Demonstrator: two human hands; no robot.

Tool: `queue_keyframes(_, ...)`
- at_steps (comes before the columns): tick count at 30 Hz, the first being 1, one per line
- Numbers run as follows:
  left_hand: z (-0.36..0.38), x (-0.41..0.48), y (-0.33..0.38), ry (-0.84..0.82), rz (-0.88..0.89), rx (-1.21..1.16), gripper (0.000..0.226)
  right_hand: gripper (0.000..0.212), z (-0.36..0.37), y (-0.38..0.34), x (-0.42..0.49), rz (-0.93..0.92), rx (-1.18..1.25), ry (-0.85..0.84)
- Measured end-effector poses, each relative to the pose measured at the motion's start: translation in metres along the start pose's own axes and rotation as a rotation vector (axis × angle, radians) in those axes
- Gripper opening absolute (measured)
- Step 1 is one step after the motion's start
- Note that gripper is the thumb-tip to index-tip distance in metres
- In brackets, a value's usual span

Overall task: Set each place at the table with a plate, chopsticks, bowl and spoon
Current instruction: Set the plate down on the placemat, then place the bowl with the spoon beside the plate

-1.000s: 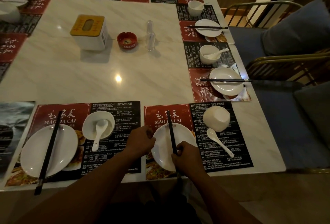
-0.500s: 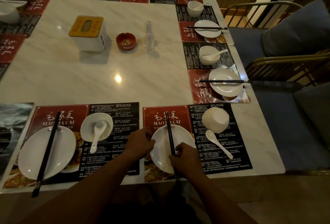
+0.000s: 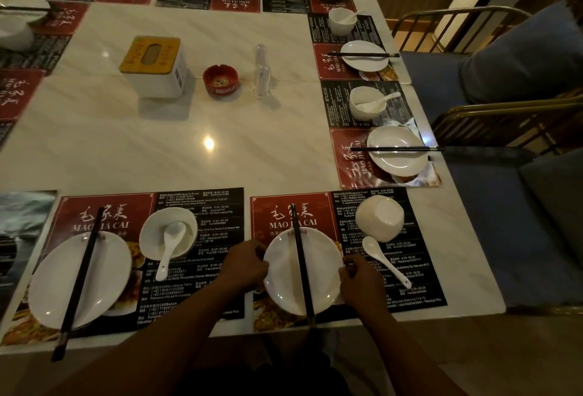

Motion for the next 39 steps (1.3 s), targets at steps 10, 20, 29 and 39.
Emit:
queue_keyframes(10, -0.004, -0.001, 0.003, 0.022, 0.008, -0.022, 0.026, 0.021, -0.002, -0.001, -0.002, 0.008, 0.020, -0.022)
queue_keyframes(20, -0.004, -0.001, 0.005, 0.020, 0.021, 0.008, 0.027, 0.025, -0.003, 0.000, -0.003, 0.009, 0.013, -0.036)
queue_keyframes(29, -0.007, 0.000, 0.005, 0.048, -0.015, 0.009, 0.024, 0.019, -0.009, -0.001, 0.000, -0.017, 0.026, -0.077)
queue_keyframes(39, -0.038, 0.003, 0.085, 0.381, 0.142, -0.059, 0.016, 0.015, -0.125, -0.019, 0.042, -0.226, -0.042, 0.179)
Point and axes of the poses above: each hand's wrist, its own x-axis towards the middle knuckle, its own z-axis out of the palm, y = z × x, the point moved 9 cm from there along x, towards the middle knuckle, and after that the axes turned 10 degrees about x, right-handed, at the moved point
